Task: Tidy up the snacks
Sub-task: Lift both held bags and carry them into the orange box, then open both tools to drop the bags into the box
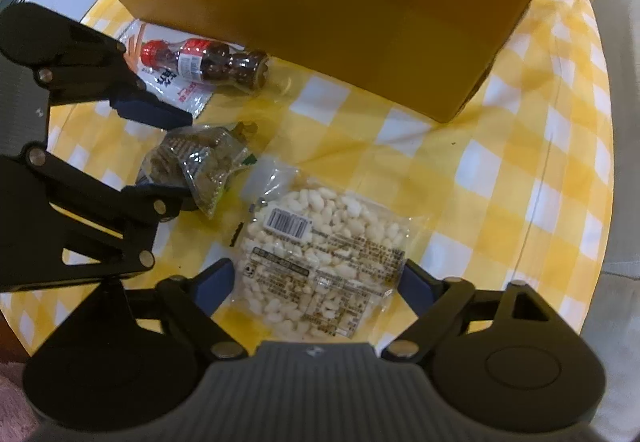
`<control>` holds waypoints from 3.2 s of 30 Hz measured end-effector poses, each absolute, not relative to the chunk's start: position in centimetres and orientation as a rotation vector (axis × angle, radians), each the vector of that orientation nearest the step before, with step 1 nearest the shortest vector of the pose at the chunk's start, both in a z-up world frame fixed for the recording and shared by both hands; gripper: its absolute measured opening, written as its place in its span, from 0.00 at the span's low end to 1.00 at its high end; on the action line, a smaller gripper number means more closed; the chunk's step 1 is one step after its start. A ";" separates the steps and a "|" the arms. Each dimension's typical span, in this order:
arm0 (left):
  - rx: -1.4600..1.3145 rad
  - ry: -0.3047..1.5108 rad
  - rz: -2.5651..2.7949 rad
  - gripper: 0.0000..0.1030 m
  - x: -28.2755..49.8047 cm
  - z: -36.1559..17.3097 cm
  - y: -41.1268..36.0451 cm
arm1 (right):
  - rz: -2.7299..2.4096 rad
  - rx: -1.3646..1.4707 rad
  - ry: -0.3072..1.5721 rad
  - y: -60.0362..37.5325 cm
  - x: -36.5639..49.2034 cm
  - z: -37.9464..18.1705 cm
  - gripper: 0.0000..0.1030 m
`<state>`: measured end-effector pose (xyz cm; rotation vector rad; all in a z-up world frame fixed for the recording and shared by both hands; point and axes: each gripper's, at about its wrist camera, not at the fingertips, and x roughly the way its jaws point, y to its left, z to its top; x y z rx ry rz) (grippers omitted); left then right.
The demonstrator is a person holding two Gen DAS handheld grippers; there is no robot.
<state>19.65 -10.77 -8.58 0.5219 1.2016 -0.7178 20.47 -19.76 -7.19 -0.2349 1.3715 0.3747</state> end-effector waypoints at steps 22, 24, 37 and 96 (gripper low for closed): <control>0.435 1.299 -0.659 0.52 18.7 -1.7 -9.0 | 0.416 -0.395 1.381 -18.8 20.0 -0.8 0.77; 0.410 1.315 -0.649 0.52 19.2 -0.7 -8.8 | 0.419 -0.405 1.373 -18.8 20.0 0.6 0.77; 0.349 1.227 -0.568 0.52 23.4 8.1 -8.3 | 0.403 -0.479 1.260 -16.9 24.1 8.8 0.77; 0.179 1.272 -0.361 0.57 41.3 -2.8 -5.9 | 0.366 -0.499 1.127 -13.7 41.6 -2.3 0.82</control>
